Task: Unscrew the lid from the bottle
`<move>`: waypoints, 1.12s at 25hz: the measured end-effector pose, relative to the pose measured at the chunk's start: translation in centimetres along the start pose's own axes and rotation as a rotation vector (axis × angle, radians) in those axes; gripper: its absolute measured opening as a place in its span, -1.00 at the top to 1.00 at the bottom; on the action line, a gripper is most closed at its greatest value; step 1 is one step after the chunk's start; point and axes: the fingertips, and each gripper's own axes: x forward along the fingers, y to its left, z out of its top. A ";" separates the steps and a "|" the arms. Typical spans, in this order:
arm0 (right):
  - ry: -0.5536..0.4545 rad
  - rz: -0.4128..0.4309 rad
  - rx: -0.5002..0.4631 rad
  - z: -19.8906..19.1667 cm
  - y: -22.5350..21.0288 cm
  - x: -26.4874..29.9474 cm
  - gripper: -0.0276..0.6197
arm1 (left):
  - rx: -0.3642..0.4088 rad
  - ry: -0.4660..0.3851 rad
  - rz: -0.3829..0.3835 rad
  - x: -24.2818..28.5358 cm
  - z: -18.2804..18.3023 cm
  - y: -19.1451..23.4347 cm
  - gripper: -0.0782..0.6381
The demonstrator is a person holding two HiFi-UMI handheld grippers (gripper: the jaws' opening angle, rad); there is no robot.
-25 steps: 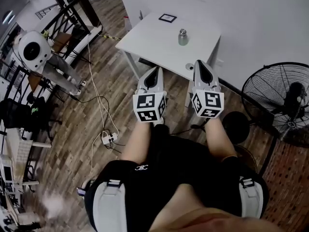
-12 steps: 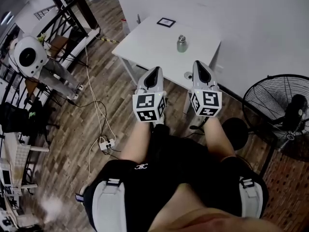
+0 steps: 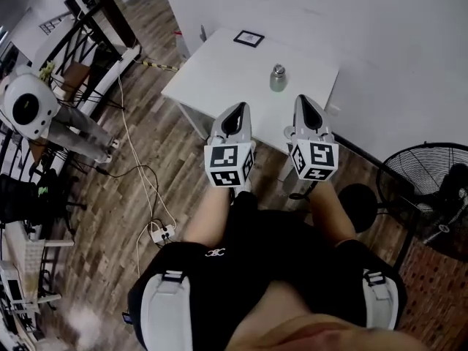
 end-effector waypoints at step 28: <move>0.183 -0.336 -0.028 -11.4 -7.9 19.6 0.92 | -0.010 0.173 -0.439 26.4 -7.6 11.2 0.63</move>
